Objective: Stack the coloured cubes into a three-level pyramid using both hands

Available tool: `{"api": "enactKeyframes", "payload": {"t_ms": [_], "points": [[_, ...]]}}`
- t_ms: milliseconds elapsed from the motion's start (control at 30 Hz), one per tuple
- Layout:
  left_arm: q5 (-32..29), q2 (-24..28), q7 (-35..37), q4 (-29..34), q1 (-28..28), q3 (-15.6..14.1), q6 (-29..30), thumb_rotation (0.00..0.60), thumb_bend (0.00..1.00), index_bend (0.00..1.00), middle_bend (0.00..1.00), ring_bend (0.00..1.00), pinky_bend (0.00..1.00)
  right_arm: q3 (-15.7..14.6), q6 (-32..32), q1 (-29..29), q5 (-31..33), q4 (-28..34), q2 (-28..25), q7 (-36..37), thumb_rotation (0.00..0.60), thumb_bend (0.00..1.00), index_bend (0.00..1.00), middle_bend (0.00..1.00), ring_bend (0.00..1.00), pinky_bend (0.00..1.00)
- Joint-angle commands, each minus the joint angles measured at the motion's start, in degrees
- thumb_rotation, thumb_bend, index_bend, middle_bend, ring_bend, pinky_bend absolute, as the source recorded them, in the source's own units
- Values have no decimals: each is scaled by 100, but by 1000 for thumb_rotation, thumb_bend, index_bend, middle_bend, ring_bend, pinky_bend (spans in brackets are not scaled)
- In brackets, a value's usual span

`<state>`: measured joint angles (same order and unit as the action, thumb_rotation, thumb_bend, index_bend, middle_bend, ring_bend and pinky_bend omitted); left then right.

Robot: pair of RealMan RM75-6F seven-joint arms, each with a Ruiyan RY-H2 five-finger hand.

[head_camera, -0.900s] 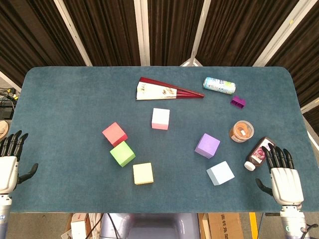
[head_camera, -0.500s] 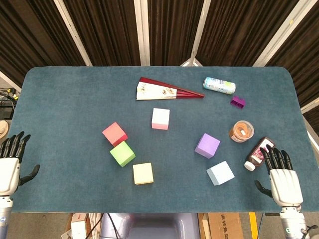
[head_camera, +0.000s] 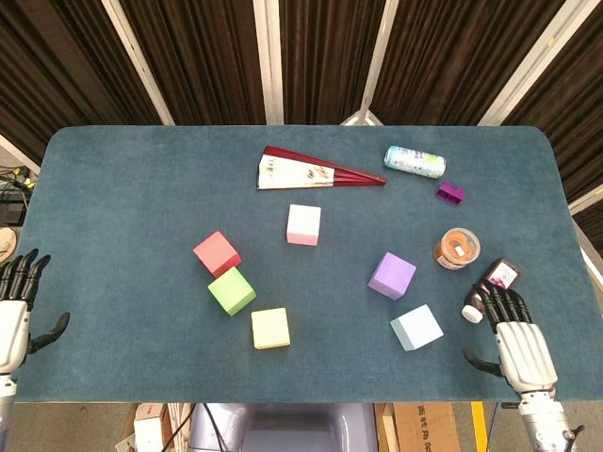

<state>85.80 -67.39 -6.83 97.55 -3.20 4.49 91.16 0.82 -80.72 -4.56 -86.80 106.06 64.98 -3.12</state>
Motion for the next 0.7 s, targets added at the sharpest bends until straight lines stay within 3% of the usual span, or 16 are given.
{"api": "enactKeyframes", "payload": {"t_ms": [33, 700], "points": [[-86, 57, 87, 9, 20, 38, 0, 600, 356, 45, 0, 0, 0, -100, 246, -98, -98, 130, -38, 467, 600, 235, 66, 13, 7, 0], [-223, 59, 233, -165, -60, 146, -127, 600, 357, 45, 0, 0, 0, 222, 292, -339, 350, 565, 480, -861, 600, 235, 80, 24, 30, 0]]}}
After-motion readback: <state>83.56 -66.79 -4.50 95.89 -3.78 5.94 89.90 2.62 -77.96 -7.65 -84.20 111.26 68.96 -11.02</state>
